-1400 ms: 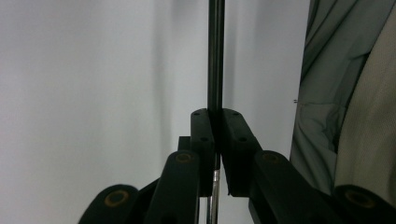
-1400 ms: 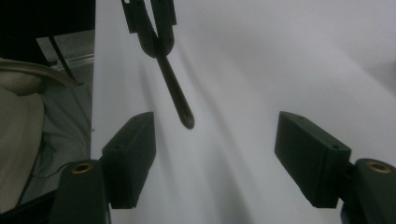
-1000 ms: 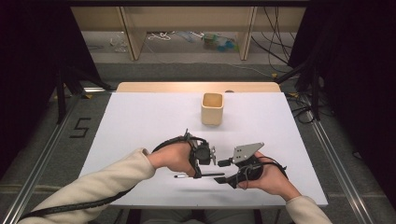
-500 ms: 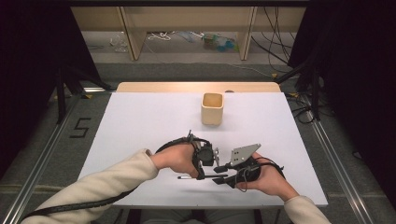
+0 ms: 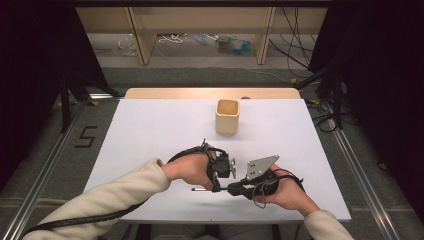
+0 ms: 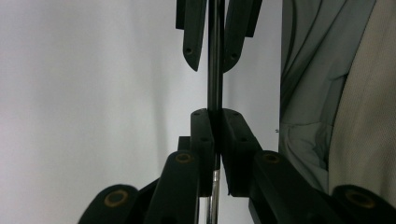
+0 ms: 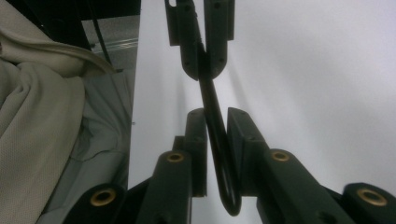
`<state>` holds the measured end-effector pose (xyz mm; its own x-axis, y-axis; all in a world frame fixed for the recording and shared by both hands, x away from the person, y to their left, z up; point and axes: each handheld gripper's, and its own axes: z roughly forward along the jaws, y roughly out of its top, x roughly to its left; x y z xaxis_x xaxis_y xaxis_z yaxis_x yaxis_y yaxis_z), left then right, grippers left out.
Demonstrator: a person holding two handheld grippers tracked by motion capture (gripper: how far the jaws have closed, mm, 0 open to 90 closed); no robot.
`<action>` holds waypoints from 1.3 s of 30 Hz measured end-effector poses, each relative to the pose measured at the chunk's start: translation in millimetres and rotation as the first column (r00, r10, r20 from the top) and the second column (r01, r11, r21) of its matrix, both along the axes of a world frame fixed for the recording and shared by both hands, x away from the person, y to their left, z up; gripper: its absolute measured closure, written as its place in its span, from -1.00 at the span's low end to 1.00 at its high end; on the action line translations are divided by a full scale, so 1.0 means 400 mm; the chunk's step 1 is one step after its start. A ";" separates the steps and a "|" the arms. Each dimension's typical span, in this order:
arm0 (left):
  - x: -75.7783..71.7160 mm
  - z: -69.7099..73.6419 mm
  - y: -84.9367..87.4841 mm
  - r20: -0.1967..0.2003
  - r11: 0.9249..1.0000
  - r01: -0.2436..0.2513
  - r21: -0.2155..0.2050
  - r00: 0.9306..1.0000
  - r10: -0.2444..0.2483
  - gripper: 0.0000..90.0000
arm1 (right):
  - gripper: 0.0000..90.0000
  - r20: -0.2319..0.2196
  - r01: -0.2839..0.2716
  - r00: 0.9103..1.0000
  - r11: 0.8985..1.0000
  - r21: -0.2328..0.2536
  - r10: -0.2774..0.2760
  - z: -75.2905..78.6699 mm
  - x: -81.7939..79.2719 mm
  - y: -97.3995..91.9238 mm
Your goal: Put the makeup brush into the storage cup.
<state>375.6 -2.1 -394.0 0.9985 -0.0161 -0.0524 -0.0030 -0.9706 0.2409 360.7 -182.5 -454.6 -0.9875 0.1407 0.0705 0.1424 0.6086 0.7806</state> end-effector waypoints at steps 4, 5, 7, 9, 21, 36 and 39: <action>-0.002 0.000 0.000 -0.005 1.000 0.005 -0.002 1.000 -0.005 0.86 | 0.81 0.006 -0.016 1.000 1.000 0.006 0.016 0.000 -0.001 -0.001; -0.002 0.000 0.000 0.001 1.000 0.008 -0.001 1.000 -0.008 0.86 | 0.83 0.006 -0.020 1.000 1.000 0.007 0.020 0.000 -0.002 -0.001; -0.002 0.000 0.000 0.006 1.000 0.010 -0.006 1.000 -0.010 0.86 | 0.84 0.018 -0.023 1.000 1.000 0.004 0.023 0.001 -0.001 -0.001; -0.002 0.001 0.000 0.005 1.000 0.014 -0.009 1.000 -0.014 0.84 | 0.86 0.015 -0.029 0.999 1.000 0.006 0.029 0.002 -0.002 -0.001; 0.012 0.030 0.089 0.102 0.961 -0.057 -0.270 0.991 0.087 -0.39 | 0.87 0.037 0.022 0.999 1.000 0.017 -0.022 0.007 0.000 -0.014; -0.012 -0.037 0.277 0.061 0.778 -0.302 -0.551 0.915 0.399 -0.57 | 0.87 0.088 0.152 0.983 0.985 0.078 -0.159 0.022 0.008 -0.051; -0.010 -0.058 0.292 0.037 0.734 -0.323 -0.597 0.903 0.427 -0.57 | 0.87 0.096 0.171 0.979 0.980 0.102 -0.181 0.028 0.007 -0.058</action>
<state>371.5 114.5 -417.4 0.9220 0.3872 0.0041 0.2429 -0.5865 0.7727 363.4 -205.5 -443.2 -0.9506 0.3102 -0.0108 0.1552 0.5053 0.8489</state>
